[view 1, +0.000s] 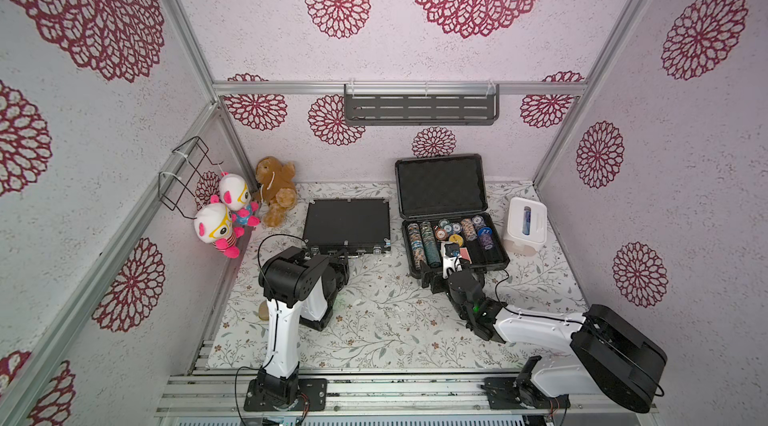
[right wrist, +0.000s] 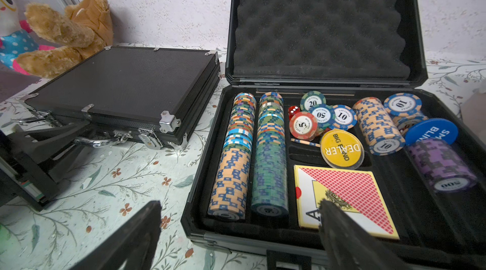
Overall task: Open the poker set cases
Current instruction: Pick up the poker set case from the center of the board.
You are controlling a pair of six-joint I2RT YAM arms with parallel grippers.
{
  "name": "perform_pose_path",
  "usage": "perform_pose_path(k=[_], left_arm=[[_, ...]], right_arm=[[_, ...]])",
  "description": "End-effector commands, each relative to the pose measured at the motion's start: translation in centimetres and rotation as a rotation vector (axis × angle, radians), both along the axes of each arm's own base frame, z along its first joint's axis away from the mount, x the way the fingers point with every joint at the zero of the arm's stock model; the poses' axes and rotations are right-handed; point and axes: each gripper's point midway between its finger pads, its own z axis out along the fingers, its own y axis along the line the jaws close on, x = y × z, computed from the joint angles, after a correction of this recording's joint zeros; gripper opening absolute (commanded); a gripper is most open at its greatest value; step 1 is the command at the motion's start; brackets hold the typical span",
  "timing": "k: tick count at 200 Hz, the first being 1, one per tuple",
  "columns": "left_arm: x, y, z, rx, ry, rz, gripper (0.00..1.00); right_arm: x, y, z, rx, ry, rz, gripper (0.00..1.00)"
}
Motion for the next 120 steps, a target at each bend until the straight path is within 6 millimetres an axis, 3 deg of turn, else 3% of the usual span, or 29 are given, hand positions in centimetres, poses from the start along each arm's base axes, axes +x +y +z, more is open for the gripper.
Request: perform_pose_path(k=[1, 35, 63, 88, 90, 94, 120], left_arm=[[-2.0, -1.4, -6.4, -0.079, 0.251, -0.030, 0.00], [-0.1, -3.3, -3.5, -0.161, 0.203, -0.064, 0.00], [1.5, -5.5, 0.3, -0.216, 0.145, -0.082, 0.00], [2.9, -7.2, 4.2, -0.236, 0.094, -0.114, 0.00], [3.0, -7.4, 5.7, -0.247, 0.067, -0.119, 0.00], [3.1, -7.6, 6.7, -0.251, 0.053, -0.123, 0.00], [3.5, -7.5, 10.3, -0.254, 0.012, -0.112, 0.00]], right_arm=[[0.3, -0.9, 1.7, 0.032, -0.046, -0.058, 0.96], [-0.1, -2.2, 3.0, 0.099, -0.082, -0.078, 0.98], [0.4, -1.4, 2.6, 0.353, 0.088, -0.091, 0.99], [0.8, 1.7, 3.0, 0.500, 0.254, -0.077, 0.99], [0.8, 2.0, 3.1, 0.510, 0.265, -0.076, 0.99], [0.8, 2.6, 3.3, 0.524, 0.282, -0.070, 0.99], [1.1, 6.9, 4.3, 0.638, 0.332, -0.017, 0.99]])
